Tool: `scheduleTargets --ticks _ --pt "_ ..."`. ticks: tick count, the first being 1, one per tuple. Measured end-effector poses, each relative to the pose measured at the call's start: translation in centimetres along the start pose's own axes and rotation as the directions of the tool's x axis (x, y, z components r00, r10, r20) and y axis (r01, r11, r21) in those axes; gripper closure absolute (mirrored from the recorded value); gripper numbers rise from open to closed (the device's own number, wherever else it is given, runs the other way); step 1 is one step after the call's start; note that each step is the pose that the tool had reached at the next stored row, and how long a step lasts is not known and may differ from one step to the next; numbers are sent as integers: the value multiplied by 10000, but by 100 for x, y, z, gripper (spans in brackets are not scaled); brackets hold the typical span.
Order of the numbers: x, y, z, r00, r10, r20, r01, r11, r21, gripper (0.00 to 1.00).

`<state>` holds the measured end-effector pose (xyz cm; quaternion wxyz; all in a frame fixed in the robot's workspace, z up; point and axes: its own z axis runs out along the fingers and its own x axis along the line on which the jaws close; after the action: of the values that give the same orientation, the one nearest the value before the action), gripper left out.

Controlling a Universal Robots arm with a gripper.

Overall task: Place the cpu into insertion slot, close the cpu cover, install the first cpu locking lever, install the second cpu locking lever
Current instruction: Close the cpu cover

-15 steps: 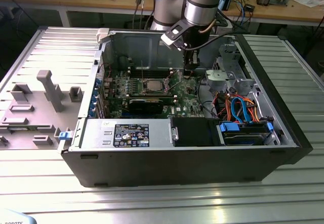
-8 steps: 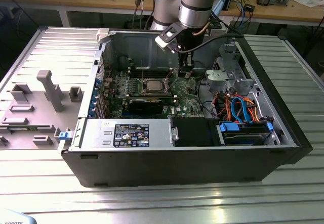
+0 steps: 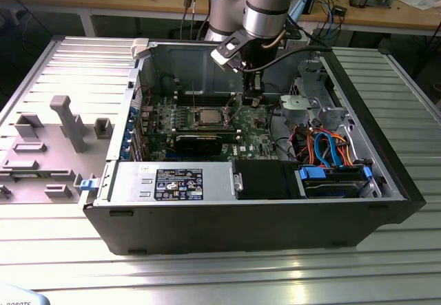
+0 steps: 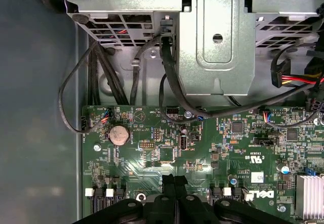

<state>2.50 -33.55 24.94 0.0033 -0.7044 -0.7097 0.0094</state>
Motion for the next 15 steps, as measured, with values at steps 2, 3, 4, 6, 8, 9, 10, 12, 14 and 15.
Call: scheduleTargets --ticks 2,3,4,6,8,9,10,12,14,15 --pt "0 0 0 10000 -1 -1 1 10000 0 89" --pt "0 0 0 10000 -1 0 1 10000 0 89" --pt "0 -2 0 10000 -1 -1 1 10000 0 89" --pt "0 -26 1 10000 -1 -1 1 10000 0 89" --pt "0 -61 2 10000 -1 -1 1 10000 0 89" --pt "1 -78 3 10000 -2 -1 2 10000 0 89" --pt "1 -93 4 10000 -1 -1 1 10000 0 89" --pt "1 -124 5 10000 -2 -1 2 10000 0 89" --pt "1 -176 7 10000 -2 1 2 10000 0 89" --pt "1 -178 7 10000 -2 0 2 10000 0 89"
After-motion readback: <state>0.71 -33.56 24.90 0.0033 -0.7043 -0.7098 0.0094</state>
